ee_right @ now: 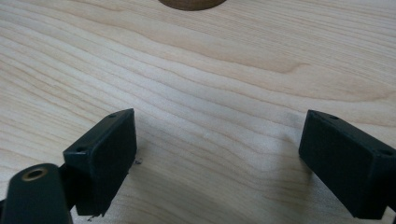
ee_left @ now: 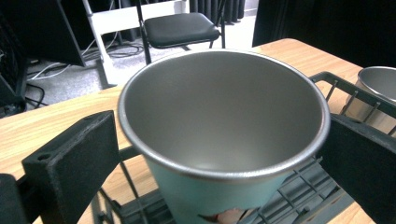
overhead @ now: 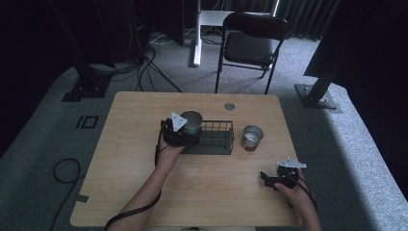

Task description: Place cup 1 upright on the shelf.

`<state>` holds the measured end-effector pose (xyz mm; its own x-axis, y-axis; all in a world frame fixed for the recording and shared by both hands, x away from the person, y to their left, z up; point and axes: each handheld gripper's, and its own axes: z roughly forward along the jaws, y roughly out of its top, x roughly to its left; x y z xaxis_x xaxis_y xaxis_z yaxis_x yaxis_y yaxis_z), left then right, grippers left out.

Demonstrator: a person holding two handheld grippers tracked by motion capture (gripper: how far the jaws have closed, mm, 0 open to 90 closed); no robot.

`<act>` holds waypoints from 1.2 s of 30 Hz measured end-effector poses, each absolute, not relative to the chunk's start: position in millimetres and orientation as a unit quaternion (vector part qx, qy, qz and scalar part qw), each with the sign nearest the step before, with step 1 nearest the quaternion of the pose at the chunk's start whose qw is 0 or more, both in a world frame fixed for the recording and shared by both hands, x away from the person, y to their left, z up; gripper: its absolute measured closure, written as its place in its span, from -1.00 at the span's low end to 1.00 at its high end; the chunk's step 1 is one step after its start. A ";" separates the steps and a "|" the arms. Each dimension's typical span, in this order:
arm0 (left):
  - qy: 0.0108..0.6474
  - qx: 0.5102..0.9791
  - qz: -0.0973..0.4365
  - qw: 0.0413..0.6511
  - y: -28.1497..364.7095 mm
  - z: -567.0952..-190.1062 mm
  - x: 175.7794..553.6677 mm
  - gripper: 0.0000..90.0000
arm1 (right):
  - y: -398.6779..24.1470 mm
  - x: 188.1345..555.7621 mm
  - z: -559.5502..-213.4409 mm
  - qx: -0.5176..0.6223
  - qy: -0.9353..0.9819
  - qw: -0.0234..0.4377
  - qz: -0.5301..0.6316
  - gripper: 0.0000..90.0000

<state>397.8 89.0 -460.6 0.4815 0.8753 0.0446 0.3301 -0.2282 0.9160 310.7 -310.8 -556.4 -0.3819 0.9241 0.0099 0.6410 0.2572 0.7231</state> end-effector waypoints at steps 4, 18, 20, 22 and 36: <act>0.413 0.728 0.298 0.460 93.0 -458.6 394.8 -0.99 | -310.8 310.7 -556.4 0.513 0.763 0.215 0.329 -0.76; 0.397 0.740 0.281 0.464 108.3 -453.5 380.5 -0.99 | -310.9 310.8 -556.4 0.512 0.763 0.215 0.330 -0.76; 0.393 0.743 0.282 0.463 110.3 -453.1 378.2 -0.99 | -310.9 310.7 -556.4 0.513 0.763 0.215 0.329 -0.76; 0.389 0.746 0.276 0.464 114.2 -453.8 375.1 -0.99 | -310.9 310.8 -556.4 0.512 0.763 0.215 0.329 -0.76; 0.376 0.752 0.273 0.468 133.9 -455.0 359.0 -0.99 | -310.8 310.7 -556.3 0.513 0.763 0.215 0.329 -0.76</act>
<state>359.0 133.9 -455.0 0.5678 0.8211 0.0590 0.3099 -0.2796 0.9087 310.7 -310.8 -556.3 -0.3815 0.9243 0.0105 0.6416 0.2566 0.7228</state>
